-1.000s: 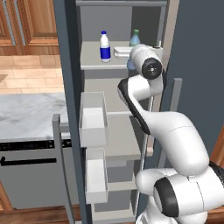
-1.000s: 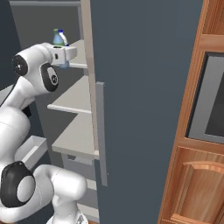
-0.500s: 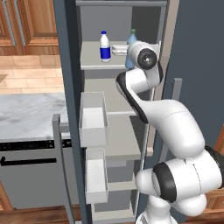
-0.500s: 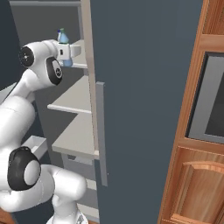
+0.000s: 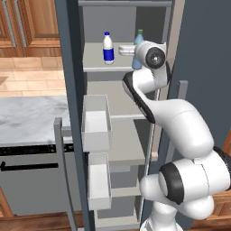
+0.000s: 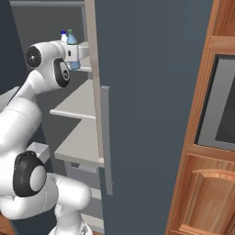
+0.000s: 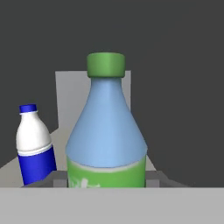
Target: Take the bottled waters from the counter and place them in the freezer to freeze. Close the freezer door after placing the bottles.
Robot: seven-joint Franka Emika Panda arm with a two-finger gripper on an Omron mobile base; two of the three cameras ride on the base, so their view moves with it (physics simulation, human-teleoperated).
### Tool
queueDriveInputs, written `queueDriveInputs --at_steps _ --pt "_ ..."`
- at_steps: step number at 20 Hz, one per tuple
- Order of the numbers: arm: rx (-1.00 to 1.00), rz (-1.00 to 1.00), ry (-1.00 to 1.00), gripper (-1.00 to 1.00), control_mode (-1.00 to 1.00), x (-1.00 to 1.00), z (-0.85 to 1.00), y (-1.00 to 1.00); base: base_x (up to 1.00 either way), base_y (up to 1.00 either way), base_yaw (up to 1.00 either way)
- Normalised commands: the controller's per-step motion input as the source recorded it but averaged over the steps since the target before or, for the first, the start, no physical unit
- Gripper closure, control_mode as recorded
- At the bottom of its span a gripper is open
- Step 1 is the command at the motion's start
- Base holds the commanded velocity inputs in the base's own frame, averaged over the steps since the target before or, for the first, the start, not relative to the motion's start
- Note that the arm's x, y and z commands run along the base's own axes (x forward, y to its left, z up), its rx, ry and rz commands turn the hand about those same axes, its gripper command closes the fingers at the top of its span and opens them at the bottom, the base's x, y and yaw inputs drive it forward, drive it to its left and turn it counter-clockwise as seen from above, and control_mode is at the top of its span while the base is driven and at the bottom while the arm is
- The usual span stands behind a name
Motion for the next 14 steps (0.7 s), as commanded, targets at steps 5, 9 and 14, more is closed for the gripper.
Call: queueDriveInputs --at_steps 5,9,14 --pt "-0.01 0.0 0.0 1.0 -1.0 0.01 0.0 -0.02 0.0 0.0 0.0" --pt "0.0 0.0 0.0 1.0 -1.0 0.13 0.0 -0.01 0.0 0.0 0.0" --pt "0.0 0.0 0.0 1.0 -1.0 0.27 -0.02 0.0 0.0 0.0 0.0"
